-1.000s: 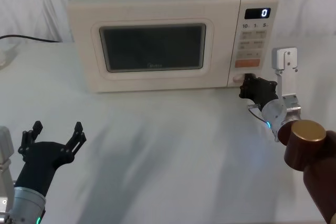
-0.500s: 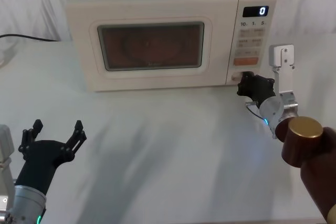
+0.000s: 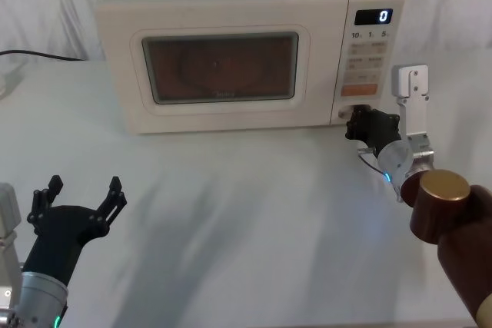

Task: Press the button to open the microwave door with one hand; close the microwave door with the other hand.

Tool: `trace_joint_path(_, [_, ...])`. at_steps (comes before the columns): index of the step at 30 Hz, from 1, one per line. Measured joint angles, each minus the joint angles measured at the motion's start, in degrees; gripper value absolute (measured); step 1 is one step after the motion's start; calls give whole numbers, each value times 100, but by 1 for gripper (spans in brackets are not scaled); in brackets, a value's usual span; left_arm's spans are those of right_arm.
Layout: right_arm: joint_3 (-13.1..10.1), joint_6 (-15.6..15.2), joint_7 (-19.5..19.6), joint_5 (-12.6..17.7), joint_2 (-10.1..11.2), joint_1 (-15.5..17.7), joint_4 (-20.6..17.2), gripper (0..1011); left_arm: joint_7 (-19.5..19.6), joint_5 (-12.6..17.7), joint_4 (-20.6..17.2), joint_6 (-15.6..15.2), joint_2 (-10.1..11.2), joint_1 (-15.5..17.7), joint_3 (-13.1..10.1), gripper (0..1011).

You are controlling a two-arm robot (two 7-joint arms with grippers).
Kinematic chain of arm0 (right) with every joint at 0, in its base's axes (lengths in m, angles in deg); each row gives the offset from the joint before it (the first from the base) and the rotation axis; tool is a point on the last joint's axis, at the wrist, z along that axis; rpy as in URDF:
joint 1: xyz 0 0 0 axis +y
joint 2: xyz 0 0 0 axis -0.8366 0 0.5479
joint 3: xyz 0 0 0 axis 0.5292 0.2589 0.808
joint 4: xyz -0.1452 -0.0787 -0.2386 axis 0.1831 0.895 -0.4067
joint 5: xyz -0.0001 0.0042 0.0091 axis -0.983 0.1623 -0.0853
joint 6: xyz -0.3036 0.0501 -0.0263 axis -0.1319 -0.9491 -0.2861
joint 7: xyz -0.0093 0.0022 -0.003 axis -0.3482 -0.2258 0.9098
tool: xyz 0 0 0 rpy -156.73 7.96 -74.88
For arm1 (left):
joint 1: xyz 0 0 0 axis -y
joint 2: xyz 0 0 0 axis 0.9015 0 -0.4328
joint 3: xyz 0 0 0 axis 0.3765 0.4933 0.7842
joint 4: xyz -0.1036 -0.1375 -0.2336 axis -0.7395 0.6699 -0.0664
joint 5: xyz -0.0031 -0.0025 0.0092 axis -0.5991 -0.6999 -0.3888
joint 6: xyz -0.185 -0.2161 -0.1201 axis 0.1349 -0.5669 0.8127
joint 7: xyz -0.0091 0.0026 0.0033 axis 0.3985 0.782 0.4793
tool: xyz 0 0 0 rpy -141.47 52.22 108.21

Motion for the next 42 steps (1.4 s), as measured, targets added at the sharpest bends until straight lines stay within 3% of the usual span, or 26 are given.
trace_joint_path(16, [-17,-39,-1,-12,-5,52,-91,0,0,0,0,0,0,0,1,1001])
trace_joint_path(23, [-25,-291,29,-11,41,444,-771,0,0,0,0,0,0,0,1,1001])
trace_joint_path(35, [-40,-651,106,-13,153,1424,-2367,0,0,0,0,0,0,0,0,1001])
trace_joint_path(42, [-25,-765,119,11,170,1867,-3013,0,0,0,0,0,0,0,0,1001])
